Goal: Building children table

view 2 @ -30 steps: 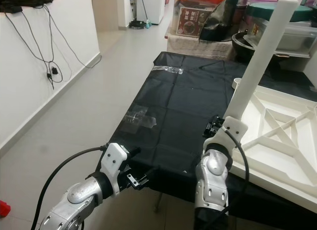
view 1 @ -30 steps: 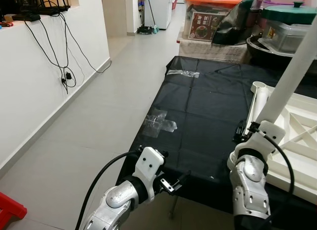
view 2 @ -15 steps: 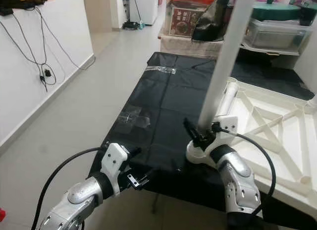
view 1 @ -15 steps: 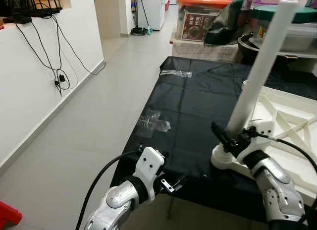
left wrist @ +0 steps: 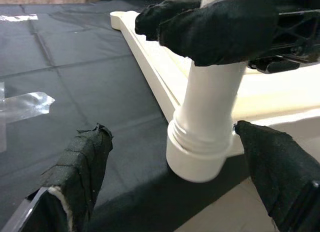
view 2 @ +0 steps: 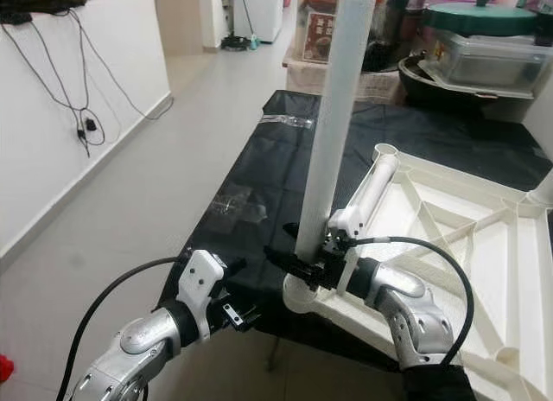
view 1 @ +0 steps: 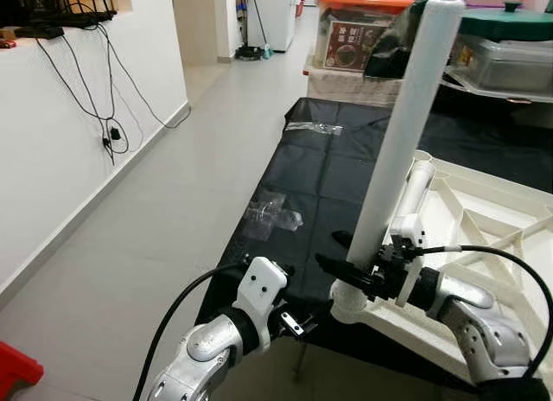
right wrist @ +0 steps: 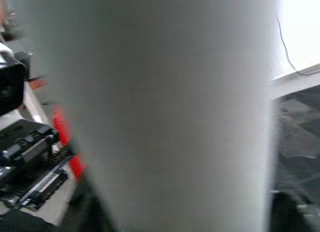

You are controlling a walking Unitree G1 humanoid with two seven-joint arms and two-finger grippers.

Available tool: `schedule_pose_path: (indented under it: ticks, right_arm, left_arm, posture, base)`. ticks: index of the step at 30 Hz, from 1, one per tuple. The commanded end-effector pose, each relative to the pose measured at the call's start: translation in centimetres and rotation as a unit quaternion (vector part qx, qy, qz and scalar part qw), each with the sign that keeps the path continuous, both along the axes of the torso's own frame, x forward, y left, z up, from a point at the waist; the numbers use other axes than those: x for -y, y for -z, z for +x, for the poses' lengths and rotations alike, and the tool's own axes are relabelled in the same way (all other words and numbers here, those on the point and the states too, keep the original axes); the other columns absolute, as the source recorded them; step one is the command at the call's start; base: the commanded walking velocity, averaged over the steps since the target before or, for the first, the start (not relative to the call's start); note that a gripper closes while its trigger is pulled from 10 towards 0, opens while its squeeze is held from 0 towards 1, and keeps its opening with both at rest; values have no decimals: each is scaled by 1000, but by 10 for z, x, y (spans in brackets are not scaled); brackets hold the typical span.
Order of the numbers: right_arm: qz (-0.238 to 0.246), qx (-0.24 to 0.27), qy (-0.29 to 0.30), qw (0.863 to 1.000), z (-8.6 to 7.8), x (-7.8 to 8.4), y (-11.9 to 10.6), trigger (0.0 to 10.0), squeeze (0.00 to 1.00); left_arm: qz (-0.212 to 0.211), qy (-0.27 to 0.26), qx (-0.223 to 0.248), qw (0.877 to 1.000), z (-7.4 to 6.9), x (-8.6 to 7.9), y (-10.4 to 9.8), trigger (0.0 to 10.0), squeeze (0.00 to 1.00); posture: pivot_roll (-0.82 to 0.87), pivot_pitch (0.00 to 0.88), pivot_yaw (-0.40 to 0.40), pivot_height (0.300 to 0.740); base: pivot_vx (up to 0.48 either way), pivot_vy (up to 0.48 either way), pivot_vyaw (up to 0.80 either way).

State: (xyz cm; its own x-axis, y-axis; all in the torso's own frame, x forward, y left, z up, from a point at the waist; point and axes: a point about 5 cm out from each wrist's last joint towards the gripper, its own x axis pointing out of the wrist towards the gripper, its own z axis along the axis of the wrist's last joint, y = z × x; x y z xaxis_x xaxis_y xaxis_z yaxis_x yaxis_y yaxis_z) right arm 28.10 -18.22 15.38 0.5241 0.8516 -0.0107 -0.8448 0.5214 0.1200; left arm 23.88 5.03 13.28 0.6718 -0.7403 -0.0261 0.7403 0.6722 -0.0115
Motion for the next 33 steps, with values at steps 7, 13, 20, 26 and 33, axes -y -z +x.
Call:
schedule_pose_path:
  ticks: [7, 13, 20, 26, 33]
  right_arm:
    - [9, 20, 77, 997, 10, -1, 1, 0, 0]
    - [-10, 9, 304, 953, 35, 24, 9, 0, 0]
    - [-6, -3, 686, 727, 26, 82, 13, 0, 0]
    - [17, -33, 793, 608, -2, 77, 20, 0, 0]
    - [33, -29, 777, 628, 7, 50, 20, 10000, 1000]
  left_arm:
    - [-3, 4, 3, 1000, 0, 1, 0, 10000, 0]
    - [-3, 5, 3, 1000, 0, 1, 0, 10000, 0]
    - [-3, 5, 2, 1000, 0, 0, 0, 10000, 0]
    - [-3, 5, 3, 1000, 1, 1, -1, 10000, 0]
    - [-3, 6, 4, 1000, 1, 1, -1, 10000, 0]
  posture:
    - [179, 0, -58, 740]
    - [173, 0, -54, 740]
    - [168, 0, -54, 740]
    - [171, 0, -55, 740]
    - [169, 0, -52, 740]
  base:
    - [0, 0, 0]
    - [0, 0, 0]
    - [0, 0, 0]
    - [0, 0, 0]
    - [0, 0, 0]
